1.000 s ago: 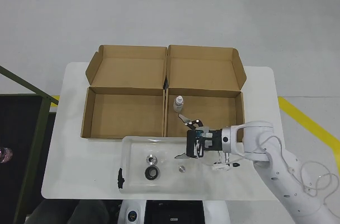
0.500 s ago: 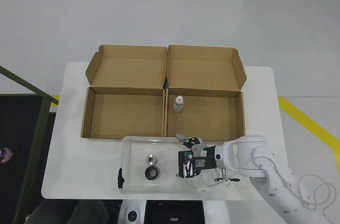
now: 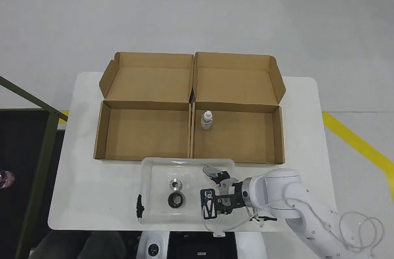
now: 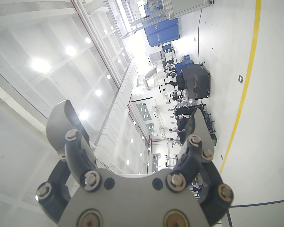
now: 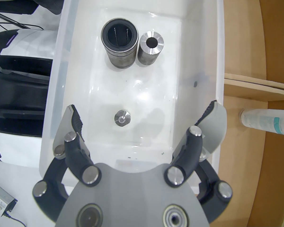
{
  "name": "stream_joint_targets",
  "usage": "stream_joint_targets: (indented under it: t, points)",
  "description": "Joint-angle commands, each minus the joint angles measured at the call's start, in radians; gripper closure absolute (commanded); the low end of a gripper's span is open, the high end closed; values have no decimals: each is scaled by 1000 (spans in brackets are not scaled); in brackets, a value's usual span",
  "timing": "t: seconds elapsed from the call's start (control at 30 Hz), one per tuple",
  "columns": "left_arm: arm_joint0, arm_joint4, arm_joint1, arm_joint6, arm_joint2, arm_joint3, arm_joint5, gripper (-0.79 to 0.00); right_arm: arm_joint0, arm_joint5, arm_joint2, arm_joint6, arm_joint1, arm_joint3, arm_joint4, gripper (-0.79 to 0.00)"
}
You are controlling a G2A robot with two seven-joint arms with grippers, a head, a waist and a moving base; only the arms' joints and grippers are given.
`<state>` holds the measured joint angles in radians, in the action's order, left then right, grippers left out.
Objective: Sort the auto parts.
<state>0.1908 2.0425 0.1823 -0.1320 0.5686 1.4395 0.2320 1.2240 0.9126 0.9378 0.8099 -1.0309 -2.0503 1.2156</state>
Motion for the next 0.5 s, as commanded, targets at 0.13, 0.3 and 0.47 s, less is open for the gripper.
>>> stream_joint_targets:
  t: [0.13, 0.3, 0.47]
  points:
    - [0, 0, 0, 0, 0, 0, 0, -785, -20, -19, -48, 73, -3, 4, 23, -785]
    - [0, 0, 0, 0, 0, 0, 0, -785, -44, -35, -83, 131, -6, 12, 37, -785]
    - [0, 0, 0, 0, 0, 0, 0, -785, -72, -77, -132, 174, -9, 20, 76, -785]
